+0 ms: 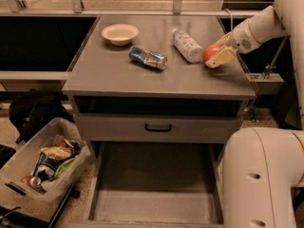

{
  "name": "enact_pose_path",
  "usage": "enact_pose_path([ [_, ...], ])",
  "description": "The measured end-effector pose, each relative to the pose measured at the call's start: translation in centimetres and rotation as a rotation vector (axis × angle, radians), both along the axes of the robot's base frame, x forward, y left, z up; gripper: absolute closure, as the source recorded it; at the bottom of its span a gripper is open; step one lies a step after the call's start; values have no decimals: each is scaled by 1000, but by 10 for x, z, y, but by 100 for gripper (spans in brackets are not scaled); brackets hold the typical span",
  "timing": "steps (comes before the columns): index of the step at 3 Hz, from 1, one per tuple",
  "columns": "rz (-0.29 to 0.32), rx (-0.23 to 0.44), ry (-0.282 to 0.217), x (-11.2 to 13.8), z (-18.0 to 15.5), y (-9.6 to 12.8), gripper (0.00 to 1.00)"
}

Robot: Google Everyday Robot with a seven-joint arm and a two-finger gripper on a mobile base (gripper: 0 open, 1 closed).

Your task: Place apple into middle drawer

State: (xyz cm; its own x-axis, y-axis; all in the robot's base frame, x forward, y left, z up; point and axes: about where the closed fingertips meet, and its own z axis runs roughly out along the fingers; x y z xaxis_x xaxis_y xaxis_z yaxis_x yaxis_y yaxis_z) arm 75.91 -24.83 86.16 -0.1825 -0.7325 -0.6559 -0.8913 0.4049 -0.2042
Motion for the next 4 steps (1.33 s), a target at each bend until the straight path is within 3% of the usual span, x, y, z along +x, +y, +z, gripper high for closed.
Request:
enact_pose_path([
  [2,37,-161,-99,-27,93,12,100],
  [3,27,-200,-164,-57,154,10,100],
  [4,16,-215,-212,-78,184,13,100],
])
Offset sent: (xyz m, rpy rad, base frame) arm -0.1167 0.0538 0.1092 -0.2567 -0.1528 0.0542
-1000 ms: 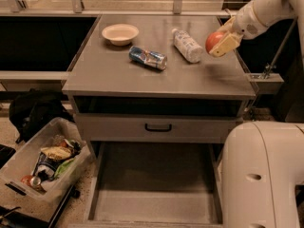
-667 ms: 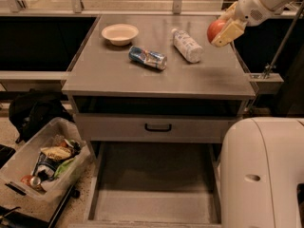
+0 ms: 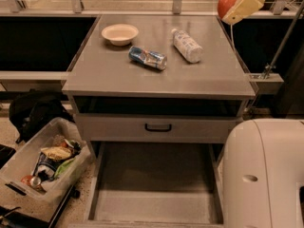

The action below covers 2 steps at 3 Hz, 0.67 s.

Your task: Place apple into middle drawer

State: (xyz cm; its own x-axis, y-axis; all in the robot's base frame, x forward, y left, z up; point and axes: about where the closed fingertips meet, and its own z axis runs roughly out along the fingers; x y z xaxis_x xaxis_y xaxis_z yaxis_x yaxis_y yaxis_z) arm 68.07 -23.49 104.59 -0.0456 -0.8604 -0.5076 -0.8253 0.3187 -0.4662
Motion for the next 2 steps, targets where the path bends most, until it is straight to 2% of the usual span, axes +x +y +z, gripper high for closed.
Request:
enact_pose_path([
  [1,1,7,-54,5,13,6,100],
  [2,-3,17,-74,12,14,8,100],
])
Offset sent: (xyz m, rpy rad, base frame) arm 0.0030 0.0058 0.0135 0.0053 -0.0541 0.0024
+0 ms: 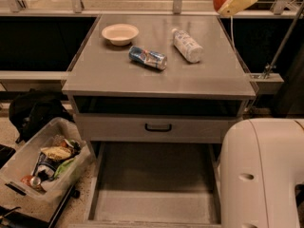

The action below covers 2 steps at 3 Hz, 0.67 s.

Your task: Place apple into middle drawer

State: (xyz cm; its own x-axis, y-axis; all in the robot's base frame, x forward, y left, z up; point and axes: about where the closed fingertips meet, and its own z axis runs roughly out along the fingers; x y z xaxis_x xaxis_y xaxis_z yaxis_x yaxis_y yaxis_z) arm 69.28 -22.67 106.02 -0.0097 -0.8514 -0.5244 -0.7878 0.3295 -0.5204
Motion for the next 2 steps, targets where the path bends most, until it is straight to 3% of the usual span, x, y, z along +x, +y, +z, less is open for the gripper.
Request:
enact_pose_path([
  [1,-15,29,26,-10,8,-2,100],
  [2,-9,62,95,-47,28,-5,100],
])
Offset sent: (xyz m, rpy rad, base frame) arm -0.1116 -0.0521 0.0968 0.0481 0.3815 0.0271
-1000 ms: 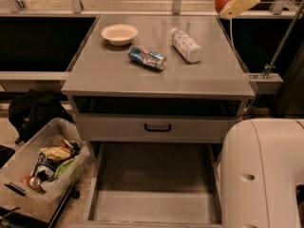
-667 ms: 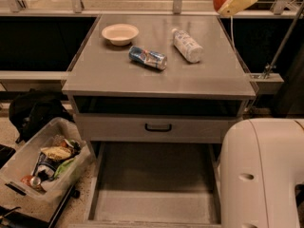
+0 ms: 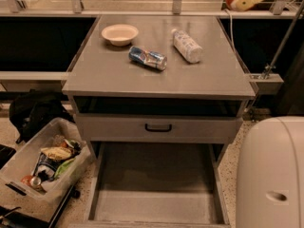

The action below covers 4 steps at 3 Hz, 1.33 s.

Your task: Place apple into middle drawer

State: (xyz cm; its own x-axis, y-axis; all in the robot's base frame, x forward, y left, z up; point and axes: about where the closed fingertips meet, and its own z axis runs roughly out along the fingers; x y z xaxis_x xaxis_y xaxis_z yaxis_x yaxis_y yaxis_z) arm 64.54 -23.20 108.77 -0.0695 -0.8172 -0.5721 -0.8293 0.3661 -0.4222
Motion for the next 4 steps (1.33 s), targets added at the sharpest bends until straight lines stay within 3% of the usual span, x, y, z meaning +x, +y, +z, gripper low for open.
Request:
enact_pose_path([
  [1,-19,55,49,-32,22,1,100],
  [2,-25,66,30,-24,23,2,100],
  [4,-88,146,87,-31,13,-16,100],
])
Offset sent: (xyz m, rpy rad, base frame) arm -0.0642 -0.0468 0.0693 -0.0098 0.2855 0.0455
